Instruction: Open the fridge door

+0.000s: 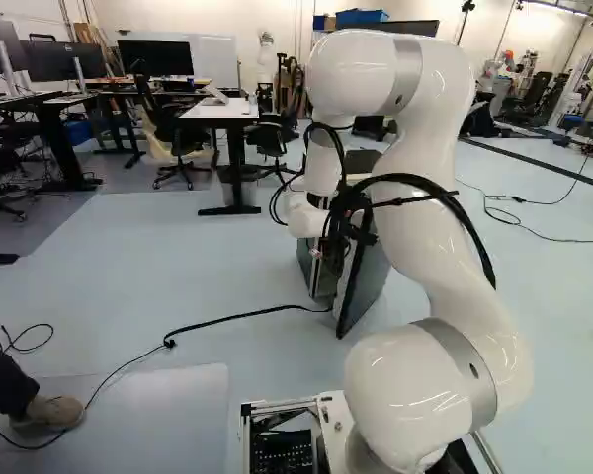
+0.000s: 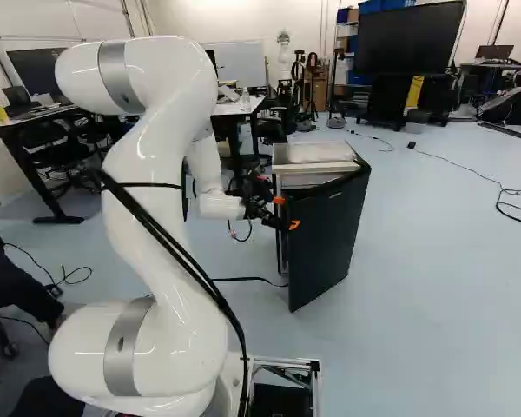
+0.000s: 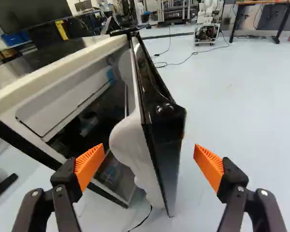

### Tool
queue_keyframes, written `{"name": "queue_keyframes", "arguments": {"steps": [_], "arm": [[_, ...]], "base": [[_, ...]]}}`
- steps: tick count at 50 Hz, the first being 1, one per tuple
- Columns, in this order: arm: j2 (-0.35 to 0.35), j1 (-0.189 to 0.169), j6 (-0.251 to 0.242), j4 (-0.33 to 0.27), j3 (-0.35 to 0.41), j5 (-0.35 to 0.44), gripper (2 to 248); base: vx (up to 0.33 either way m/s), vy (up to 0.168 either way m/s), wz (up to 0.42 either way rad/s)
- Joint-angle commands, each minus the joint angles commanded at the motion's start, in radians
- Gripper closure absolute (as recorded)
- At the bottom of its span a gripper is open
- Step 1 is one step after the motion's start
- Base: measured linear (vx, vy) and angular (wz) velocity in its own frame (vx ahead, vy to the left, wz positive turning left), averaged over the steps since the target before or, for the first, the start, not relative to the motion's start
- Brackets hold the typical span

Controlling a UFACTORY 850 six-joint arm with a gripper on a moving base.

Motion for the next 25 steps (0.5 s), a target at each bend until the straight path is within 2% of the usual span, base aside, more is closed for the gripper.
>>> {"name": "queue_keyframes", "arguments": {"steps": [17, 25], "arm": [[0.048, 0.000, 0.000, 0.116, 0.086, -0.052, 3], [0.068, -0.004, 0.000, 0.139, 0.123, -0.055, 3]], "base": [[0.000, 0.000, 0.000], [0.000, 0.000, 0.000]]}}
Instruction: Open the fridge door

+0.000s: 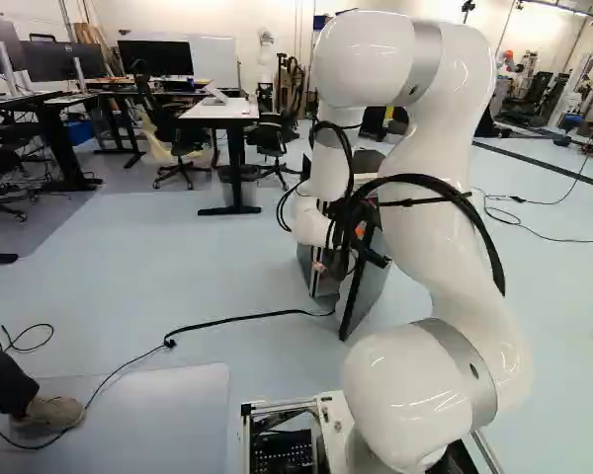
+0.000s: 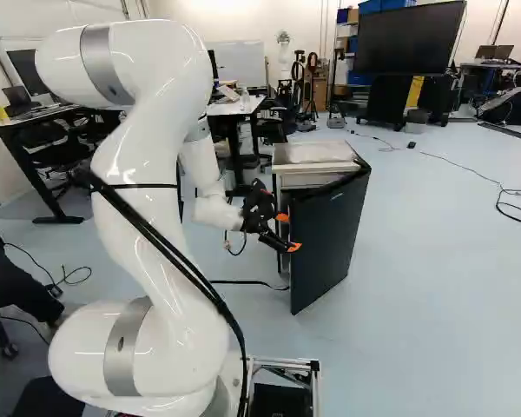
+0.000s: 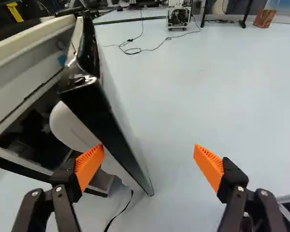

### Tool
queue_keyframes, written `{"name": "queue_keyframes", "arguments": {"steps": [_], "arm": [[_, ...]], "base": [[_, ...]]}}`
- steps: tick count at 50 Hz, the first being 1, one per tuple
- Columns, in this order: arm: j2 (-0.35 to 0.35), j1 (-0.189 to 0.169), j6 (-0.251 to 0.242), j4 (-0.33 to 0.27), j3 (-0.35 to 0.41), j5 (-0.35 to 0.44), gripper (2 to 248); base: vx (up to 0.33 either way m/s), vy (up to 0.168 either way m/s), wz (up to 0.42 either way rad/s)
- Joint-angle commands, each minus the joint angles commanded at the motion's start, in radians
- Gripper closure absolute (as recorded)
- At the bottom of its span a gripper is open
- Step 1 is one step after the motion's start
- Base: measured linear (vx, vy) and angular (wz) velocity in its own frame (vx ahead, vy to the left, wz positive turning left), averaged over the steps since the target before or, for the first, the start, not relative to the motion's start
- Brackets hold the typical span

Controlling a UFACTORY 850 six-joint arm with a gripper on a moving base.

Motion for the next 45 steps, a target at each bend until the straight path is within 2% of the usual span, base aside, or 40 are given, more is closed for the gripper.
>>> {"name": "queue_keyframes", "arguments": {"steps": [31, 45], "arm": [[0.012, -0.008, 0.000, 0.004, 0.023, 0.000, 3], [0.017, -0.002, 0.000, 0.004, 0.032, 0.036, 3]], "base": [[0.000, 0.000, 0.000], [0.000, 0.000, 0.000]]}}
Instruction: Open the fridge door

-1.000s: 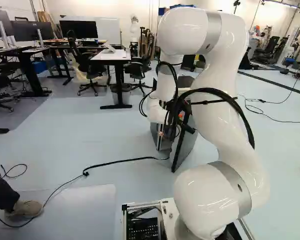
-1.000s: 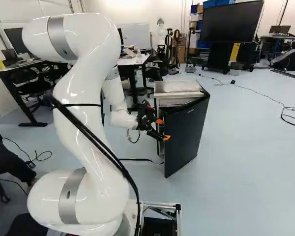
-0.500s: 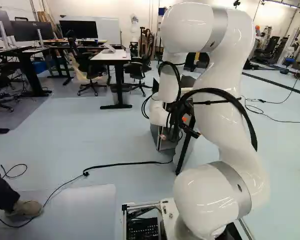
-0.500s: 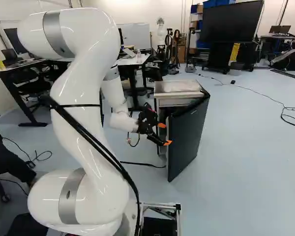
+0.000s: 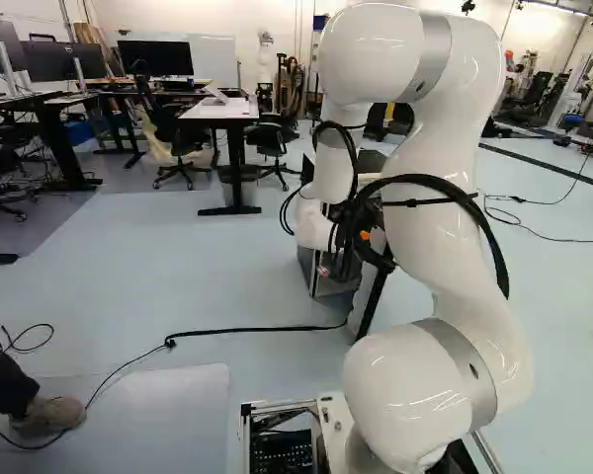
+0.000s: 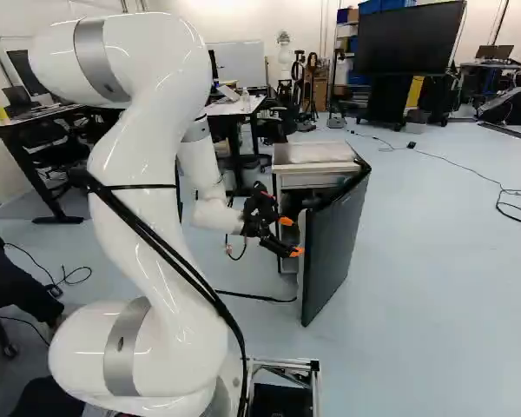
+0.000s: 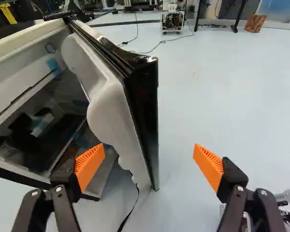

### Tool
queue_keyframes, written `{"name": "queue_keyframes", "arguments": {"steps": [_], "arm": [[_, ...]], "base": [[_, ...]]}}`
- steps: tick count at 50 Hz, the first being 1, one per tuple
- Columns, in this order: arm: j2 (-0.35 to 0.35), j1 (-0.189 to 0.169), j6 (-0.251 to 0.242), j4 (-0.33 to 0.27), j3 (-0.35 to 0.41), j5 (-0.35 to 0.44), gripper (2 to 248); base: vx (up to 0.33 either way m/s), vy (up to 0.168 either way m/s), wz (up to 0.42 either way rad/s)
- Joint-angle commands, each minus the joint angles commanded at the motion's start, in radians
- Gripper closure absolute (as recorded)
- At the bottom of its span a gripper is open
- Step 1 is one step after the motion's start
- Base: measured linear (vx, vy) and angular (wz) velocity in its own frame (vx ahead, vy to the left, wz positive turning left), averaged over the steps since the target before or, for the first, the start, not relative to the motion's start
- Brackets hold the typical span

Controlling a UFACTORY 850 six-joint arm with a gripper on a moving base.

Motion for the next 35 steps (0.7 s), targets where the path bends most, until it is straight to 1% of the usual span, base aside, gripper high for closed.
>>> {"name": "queue_keyframes", "arguments": {"steps": [15, 35], "arm": [[0.003, 0.005, 0.000, 0.000, 0.007, 0.057, 3], [0.004, 0.005, 0.000, 0.000, 0.007, 0.156, 3]], "base": [[0.000, 0.000, 0.000], [0.000, 0.000, 0.000]]}}
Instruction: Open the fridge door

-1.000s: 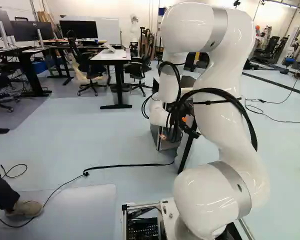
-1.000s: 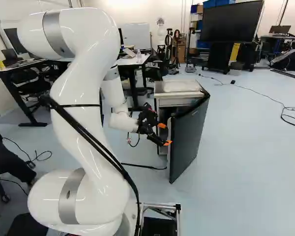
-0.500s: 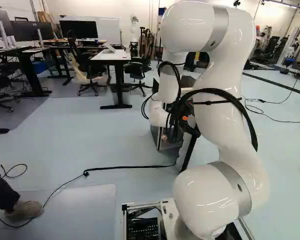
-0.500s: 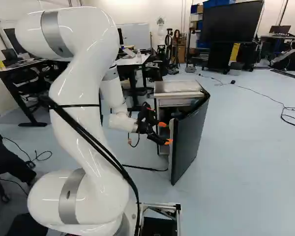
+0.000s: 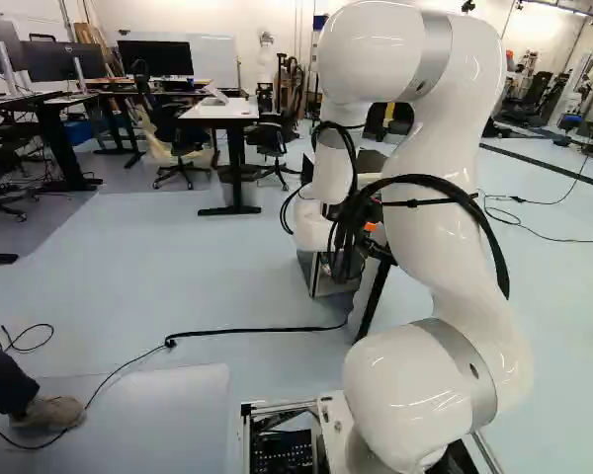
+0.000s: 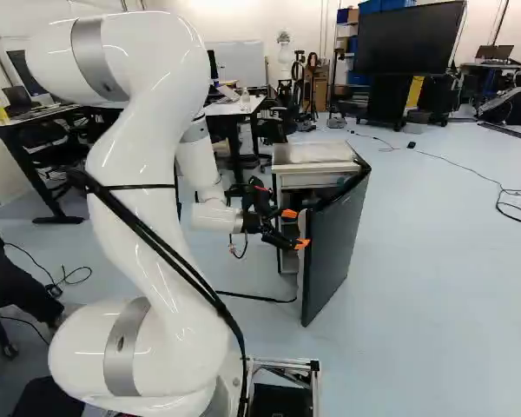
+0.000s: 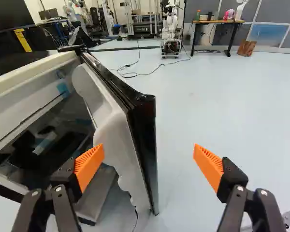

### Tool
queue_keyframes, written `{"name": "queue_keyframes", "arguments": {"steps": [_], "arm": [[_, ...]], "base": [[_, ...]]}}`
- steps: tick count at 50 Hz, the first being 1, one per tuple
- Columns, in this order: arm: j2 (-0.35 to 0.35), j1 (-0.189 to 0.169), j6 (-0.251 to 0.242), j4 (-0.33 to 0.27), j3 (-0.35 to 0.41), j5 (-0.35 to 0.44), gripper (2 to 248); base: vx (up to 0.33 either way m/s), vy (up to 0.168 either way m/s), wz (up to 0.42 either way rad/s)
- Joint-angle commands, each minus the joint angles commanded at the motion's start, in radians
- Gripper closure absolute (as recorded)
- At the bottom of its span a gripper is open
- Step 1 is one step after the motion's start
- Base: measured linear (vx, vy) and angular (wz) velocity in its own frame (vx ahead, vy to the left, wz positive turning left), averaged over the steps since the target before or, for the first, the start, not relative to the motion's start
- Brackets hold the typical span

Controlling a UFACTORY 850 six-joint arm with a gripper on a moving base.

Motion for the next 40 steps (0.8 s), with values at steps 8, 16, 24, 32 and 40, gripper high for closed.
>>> {"name": "queue_keyframes", "arguments": {"steps": [8, 16, 24, 32, 40], "arm": [[0.000, 0.000, 0.000, 0.000, 0.000, 0.041, 3], [-0.001, -0.003, 0.000, 0.000, -0.002, 0.080, 3], [-0.005, -0.016, 0.000, 0.000, -0.010, 0.103, 3], [-0.013, -0.040, 0.000, 0.000, -0.025, 0.108, 3], [-0.025, -0.074, 0.000, 0.001, -0.046, 0.107, 3]], "base": [[0.000, 0.000, 0.000], [0.000, 0.000, 0.000], [0.000, 0.000, 0.000], [0.000, 0.000, 0.000], [0.000, 0.000, 0.000]]}}
